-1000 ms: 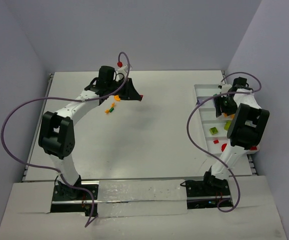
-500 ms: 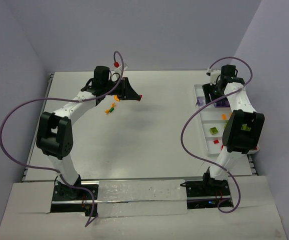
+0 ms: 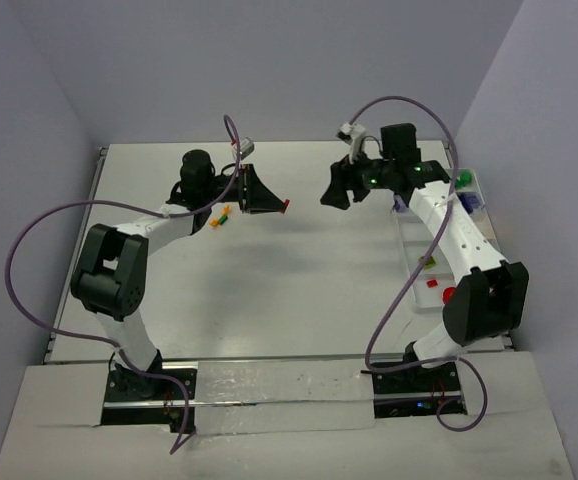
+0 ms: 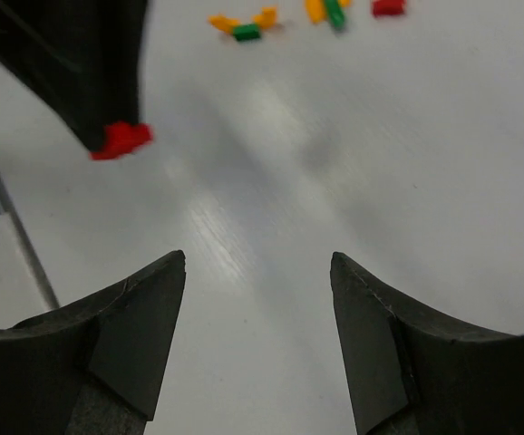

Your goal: Sort the legos into containers by color

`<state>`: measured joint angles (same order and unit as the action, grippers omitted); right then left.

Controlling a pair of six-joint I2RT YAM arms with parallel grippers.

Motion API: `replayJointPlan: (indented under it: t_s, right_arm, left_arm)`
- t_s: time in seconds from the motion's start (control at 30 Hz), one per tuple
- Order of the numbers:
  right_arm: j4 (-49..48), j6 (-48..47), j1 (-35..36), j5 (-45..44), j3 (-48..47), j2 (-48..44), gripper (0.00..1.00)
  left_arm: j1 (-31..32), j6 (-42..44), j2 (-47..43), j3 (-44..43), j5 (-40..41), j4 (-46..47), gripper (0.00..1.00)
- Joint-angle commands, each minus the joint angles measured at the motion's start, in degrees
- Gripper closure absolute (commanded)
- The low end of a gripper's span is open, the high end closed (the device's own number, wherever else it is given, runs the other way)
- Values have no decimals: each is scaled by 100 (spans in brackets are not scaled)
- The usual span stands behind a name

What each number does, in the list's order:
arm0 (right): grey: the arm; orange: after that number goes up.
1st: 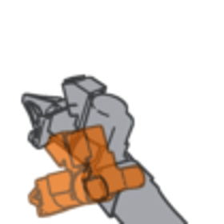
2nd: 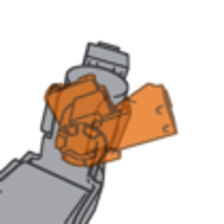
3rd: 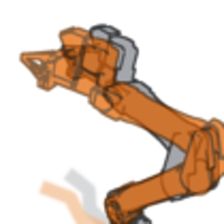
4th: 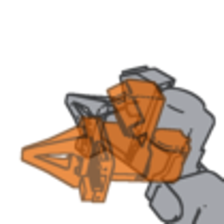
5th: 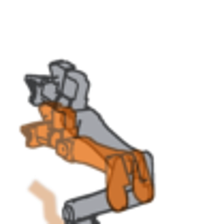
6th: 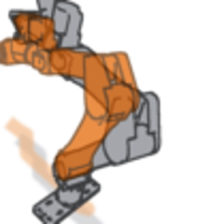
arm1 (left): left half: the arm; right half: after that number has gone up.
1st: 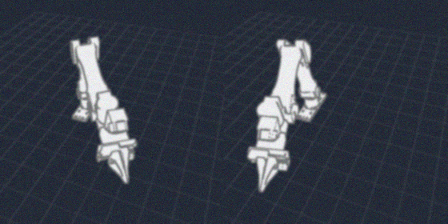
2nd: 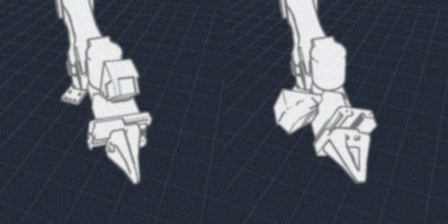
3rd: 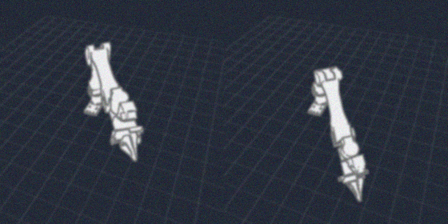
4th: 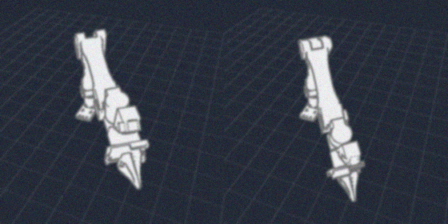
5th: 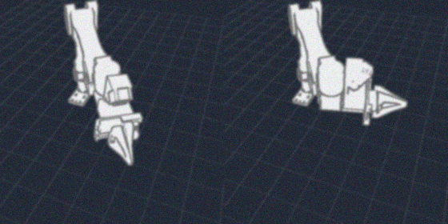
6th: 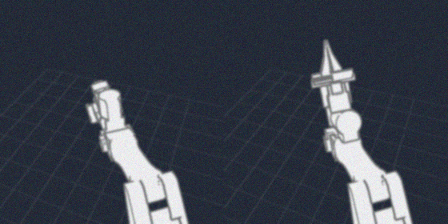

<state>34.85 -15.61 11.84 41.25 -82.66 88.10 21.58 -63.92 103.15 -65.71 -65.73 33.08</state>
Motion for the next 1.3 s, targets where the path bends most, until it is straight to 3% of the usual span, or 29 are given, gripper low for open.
replayJointPlan:
  t_s: [0.0,0.1,0.4,0.47,0.73,1.27]
  right_arm:
    - [-319,-172,450,58,-371,15,27]
    - [-265,-176,818,-106,-722,187,26]
    - [403,-381,1686,-998,-1462,850,22]
    - [692,-416,1753,-1028,-1627,1034,17]
    - [778,-583,1884,-891,-1568,1060,18]
    - [743,-672,1920,-925,-1515,1130,54]
  left_arm:
    - [12,-688,158,-210,-219,161,100]
    - [23,-543,181,-306,-79,-572,100]
    - [48,-890,206,-231,-22,-642,100]
    - [56,-929,207,-239,-18,-608,100]
    - [65,-1088,241,-196,-46,-355,100]
    - [66,-1360,286,-161,-72,24,100]
